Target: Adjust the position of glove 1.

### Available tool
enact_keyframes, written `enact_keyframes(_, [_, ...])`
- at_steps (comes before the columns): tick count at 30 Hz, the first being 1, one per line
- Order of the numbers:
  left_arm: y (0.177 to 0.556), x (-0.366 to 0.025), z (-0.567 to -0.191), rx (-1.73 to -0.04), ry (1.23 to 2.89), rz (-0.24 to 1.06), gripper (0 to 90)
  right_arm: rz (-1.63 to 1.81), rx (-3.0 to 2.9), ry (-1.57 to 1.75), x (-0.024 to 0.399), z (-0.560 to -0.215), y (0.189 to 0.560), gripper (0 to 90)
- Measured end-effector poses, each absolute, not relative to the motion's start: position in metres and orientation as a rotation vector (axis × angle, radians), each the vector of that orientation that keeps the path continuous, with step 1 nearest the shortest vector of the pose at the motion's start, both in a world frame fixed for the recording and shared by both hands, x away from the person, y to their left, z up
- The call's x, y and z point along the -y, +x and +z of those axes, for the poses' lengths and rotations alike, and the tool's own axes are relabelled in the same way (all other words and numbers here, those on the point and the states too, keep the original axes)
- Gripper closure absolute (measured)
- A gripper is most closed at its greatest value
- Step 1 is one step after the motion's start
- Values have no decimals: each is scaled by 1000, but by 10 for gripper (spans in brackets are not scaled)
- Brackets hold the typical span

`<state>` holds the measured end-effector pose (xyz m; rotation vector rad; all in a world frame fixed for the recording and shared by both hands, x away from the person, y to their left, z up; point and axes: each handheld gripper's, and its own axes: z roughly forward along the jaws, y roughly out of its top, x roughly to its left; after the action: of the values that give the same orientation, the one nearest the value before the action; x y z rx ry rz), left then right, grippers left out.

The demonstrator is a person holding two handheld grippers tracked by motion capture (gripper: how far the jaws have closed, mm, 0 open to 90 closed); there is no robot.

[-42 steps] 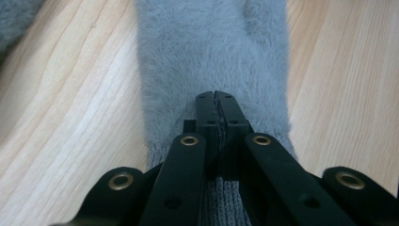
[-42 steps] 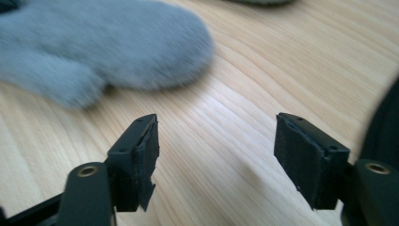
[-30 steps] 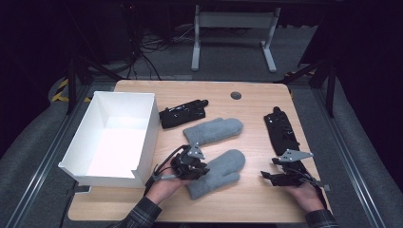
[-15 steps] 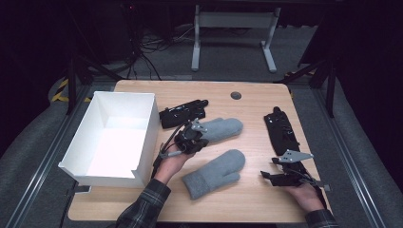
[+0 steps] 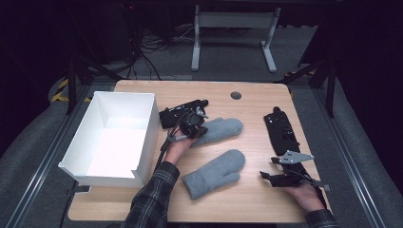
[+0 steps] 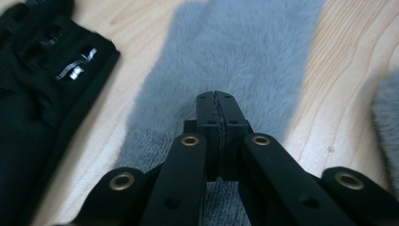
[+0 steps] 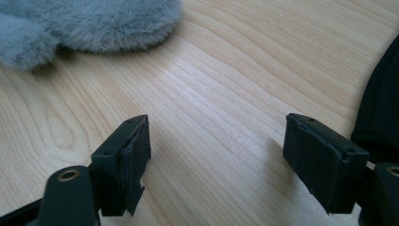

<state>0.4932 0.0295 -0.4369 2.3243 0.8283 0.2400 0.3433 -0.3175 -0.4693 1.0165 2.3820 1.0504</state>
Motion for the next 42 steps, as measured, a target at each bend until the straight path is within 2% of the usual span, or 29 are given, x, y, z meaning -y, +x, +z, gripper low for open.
enact_keyframes(25, [423,-62,-435,-897,2342,192,900,1050,-2382,1017,317,-469,343,242])
enact_keyframes(31, [406,-61,-434,-857,2348,154,900,1050,-2382,1017,317,-469,343,242])
enact_keyframes(33, [398,-58,-434,-814,2361,97,900,1050,-2382,1017,317,-469,343,242])
enact_keyframes(38, [389,-50,-438,-780,2401,93,900,1050,-2382,1017,317,-469,343,242])
enact_keyframes(42, [395,-55,-425,-802,2326,143,900,1050,-2382,1017,317,-469,343,242])
